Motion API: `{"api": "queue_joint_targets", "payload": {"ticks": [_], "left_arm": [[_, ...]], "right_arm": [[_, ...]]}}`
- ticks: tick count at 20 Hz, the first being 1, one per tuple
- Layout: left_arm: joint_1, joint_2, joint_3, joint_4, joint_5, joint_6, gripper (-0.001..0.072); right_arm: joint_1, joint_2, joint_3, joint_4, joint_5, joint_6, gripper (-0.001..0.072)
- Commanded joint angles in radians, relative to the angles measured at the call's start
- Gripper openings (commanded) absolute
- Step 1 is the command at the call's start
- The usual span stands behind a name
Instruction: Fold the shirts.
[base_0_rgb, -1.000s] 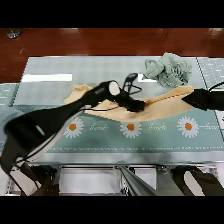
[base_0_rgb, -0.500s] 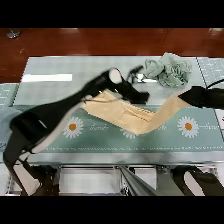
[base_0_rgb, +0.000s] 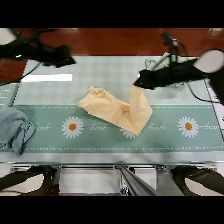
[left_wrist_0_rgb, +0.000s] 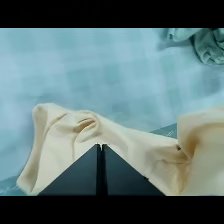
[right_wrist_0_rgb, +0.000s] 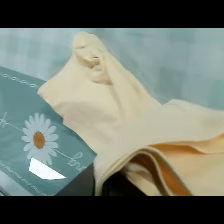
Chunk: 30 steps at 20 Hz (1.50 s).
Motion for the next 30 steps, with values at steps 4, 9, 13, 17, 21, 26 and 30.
{"api": "queue_joint_targets", "payload": {"ticks": [4, 9, 13, 17, 21, 26, 30], "left_arm": [[0.159, 0.584, -0.685, -0.004, 0.084, 0.053, 0.0031], [0.158, 0.667, -0.950, -0.109, 0.153, 0.053, 0.0031], [0.159, 0.610, -0.974, -0.137, 0.299, 0.053, 0.0031], [0.159, 0.543, -0.974, -0.170, 0.326, 0.053, 0.0031], [0.159, 0.542, -0.974, -0.169, 0.318, 0.053, 0.0031], [0.157, 0.542, -0.974, -0.169, 0.319, 0.053, 0.0031], [0.132, 0.542, -0.974, -0.171, 0.322, 0.053, 0.0031]], "right_arm": [[0.229, -0.493, 0.426, 0.038, -0.027, 0.032, 0.0019], [0.297, -0.727, 0.627, 0.102, -0.023, 0.084, 0.0020], [0.312, -0.792, 0.719, 0.317, 0.045, -0.042, 0.0637], [0.140, -0.664, 0.743, 0.335, 0.260, -0.069, 0.0637], [-0.115, -0.366, 0.671, 0.038, 0.465, -0.060, 0.0636], [-0.233, 0.245, -0.256, -0.407, -0.036, 0.203, 0.0630], [-0.205, 0.428, -0.911, 0.125, -0.457, 0.253, 0.0628]]}}
